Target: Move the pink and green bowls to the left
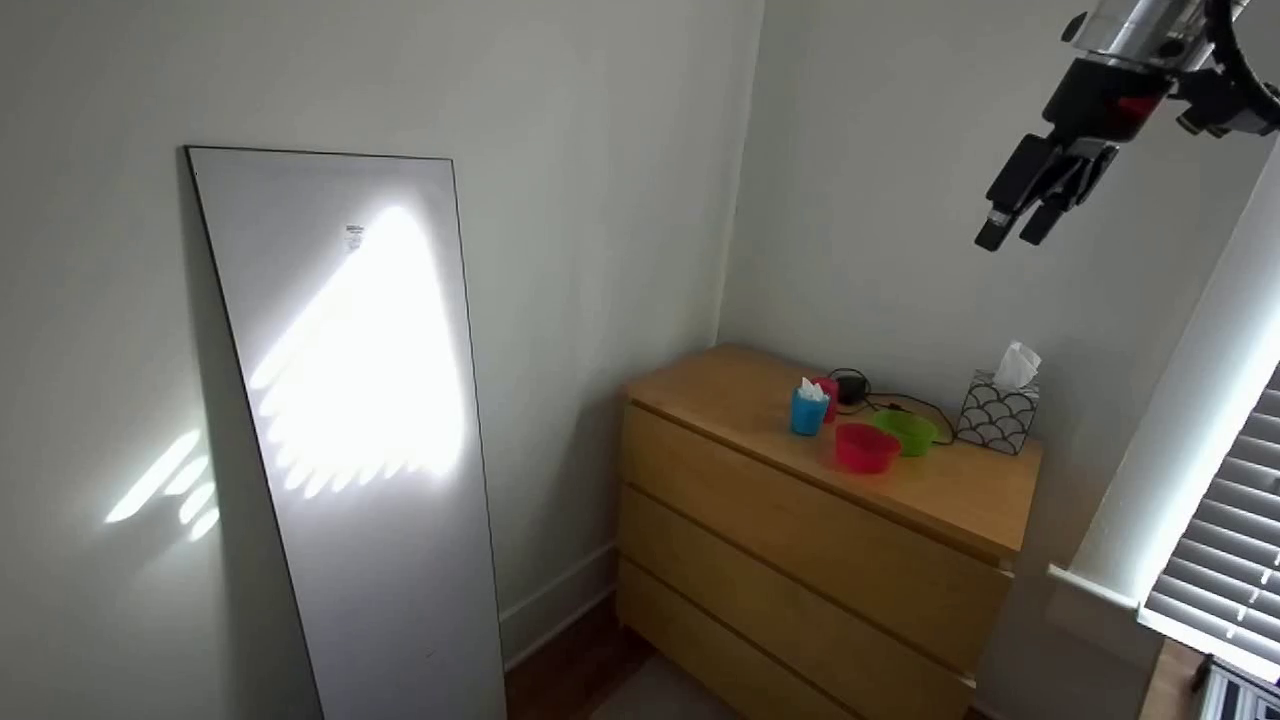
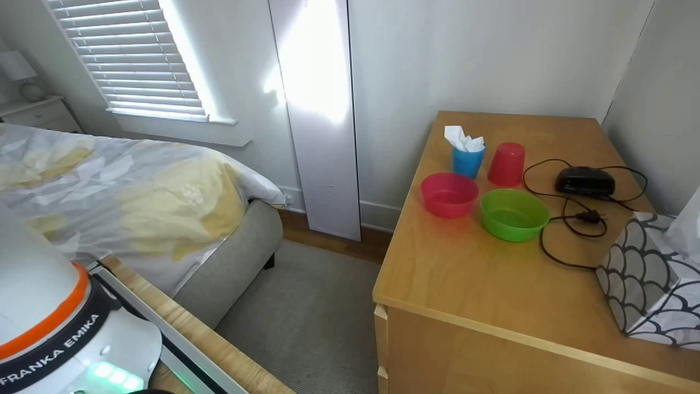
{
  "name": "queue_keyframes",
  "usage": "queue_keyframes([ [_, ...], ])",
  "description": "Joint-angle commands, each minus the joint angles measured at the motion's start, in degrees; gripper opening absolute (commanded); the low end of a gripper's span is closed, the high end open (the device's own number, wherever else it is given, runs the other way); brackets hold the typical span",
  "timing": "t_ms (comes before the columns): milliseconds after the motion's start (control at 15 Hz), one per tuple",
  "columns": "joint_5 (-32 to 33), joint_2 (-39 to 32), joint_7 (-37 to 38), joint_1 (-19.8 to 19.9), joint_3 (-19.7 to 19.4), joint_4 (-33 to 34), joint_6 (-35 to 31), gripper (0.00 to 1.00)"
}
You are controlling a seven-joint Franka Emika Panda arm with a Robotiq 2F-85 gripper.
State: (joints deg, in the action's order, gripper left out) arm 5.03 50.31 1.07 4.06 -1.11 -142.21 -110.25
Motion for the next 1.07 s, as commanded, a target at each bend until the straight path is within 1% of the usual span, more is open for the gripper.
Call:
queue_keyframes([
  [0,0.43,-8.39,-2.28,1.36,-4.79,6.98,-1.11,1.00],
  [67,-0.08,-10.32,-2.76,1.58,-6.30,8.67,-1.00,1.00],
  [333,-1.73,-20.79,-8.69,2.65,-14.45,16.84,-0.73,1.00],
  [533,-4.36,-29.84,-12.76,3.25,-18.70,21.27,-0.21,1.00],
  [733,-6.87,-38.62,-16.43,4.39,-21.13,25.88,-1.86,1.00],
  [800,-7.87,-41.02,-17.40,5.12,-21.72,26.87,-3.48,1.00],
  [1000,-10.80,-49.00,-19.68,7.45,-21.98,30.29,-7.80,1.00],
])
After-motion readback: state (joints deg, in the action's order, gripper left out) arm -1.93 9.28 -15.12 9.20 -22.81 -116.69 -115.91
